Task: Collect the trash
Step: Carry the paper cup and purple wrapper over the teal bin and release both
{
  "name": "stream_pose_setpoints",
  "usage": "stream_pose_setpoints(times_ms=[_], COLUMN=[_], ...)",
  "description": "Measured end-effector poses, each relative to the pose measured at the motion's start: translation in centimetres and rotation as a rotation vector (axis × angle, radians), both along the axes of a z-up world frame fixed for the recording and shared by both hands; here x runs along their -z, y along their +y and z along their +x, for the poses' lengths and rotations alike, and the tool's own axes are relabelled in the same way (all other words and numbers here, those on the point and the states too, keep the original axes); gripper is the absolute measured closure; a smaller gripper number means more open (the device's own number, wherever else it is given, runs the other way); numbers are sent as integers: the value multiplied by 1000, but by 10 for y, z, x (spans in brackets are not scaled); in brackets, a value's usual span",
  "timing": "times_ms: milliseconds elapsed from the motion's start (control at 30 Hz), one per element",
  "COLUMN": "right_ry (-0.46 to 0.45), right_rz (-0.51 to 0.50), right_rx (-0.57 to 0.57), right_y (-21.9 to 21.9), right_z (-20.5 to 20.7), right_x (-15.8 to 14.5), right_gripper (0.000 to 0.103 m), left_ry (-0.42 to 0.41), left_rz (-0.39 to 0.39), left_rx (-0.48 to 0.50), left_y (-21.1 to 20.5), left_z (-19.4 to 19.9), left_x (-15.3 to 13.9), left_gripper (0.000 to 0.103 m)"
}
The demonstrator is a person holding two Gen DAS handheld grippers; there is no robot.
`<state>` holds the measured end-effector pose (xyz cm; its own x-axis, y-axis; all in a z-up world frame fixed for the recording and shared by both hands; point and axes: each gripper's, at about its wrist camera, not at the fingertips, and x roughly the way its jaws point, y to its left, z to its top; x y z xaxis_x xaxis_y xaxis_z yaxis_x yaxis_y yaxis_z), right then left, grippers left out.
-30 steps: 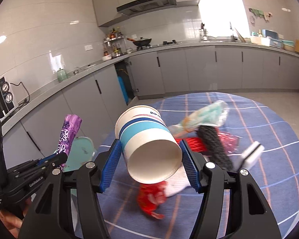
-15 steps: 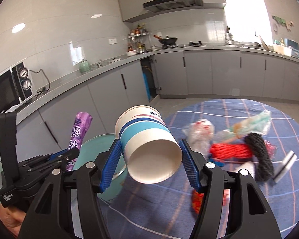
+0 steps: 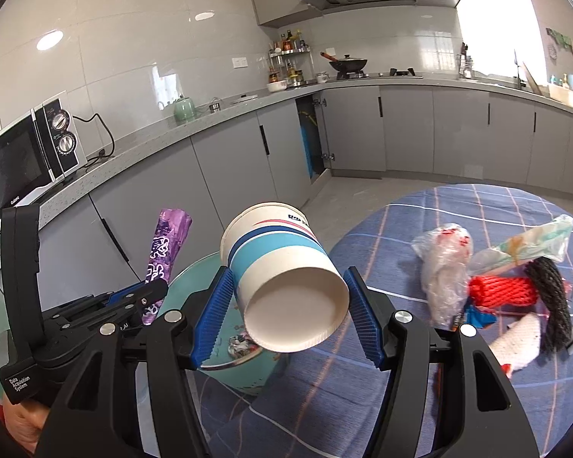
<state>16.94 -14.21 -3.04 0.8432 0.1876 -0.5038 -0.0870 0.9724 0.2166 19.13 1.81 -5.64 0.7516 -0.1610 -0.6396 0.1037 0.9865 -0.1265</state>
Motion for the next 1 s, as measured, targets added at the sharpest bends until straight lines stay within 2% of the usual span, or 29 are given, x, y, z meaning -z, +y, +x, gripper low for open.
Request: stream_pose_setpoints(times_ms=[400,700,1000], right_ry=[25,49,67], right_rz=[4,-32,-59], right_rx=[-23,-42,-55], right_y=[19,37,51], right_z=[21,30,42], right_x=[4,11,16], right_gripper=[43,43,43], left_ry=[22,53,59], left_rz=[-2,-49,-44], left_rx=[-14,-16,-27], left_y=[9,18,30], left_z=[10,13,17], left_x=[4,12,17], left_gripper=[85,85,85])
